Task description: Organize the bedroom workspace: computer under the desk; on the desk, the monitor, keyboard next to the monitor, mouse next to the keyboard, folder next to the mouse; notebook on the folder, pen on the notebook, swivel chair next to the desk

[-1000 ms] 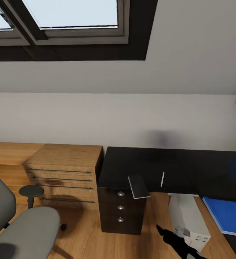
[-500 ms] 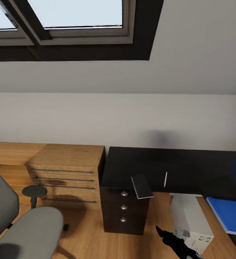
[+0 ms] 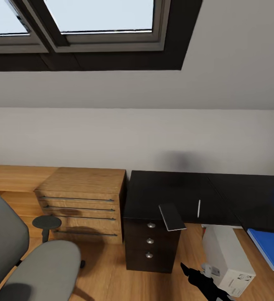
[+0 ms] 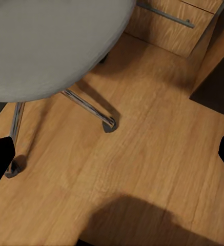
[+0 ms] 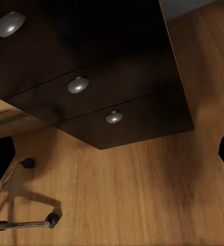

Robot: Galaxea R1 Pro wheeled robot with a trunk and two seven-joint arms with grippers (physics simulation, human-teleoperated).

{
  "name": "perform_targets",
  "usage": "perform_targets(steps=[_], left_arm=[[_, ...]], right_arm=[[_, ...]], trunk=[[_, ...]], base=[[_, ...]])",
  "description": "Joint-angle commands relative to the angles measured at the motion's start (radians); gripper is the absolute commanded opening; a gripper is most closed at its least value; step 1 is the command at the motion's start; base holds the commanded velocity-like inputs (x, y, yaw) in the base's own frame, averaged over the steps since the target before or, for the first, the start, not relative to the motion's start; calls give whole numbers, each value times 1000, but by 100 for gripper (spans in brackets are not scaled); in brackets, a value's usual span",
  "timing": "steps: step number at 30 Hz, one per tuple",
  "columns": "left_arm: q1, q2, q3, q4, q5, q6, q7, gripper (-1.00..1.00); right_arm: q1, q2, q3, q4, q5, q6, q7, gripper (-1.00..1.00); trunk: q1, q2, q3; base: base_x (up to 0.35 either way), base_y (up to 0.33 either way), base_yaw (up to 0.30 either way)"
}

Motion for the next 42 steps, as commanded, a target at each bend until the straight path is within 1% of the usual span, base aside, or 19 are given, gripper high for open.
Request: perform_targets(steps=[1,17,42], left_arm=[[-1,0,-2,1,7,-3,-3,100],[-1,-4,-6,1,3,-3,-3,100],[-1,-5,-8,1,5,3,5,100]], right_arm=[[-1,0,-7,2,-2,-1,7,100],[-1,-3,-9,1,-3,-1,9,100],[-1,-2,-9,2,-2,-1,7,100]], trunk=[[0,-1,-1],[0,-1,-1],[96,-176,-80]], base=[[0,20,0],[0,3,0],[0,0,0]])
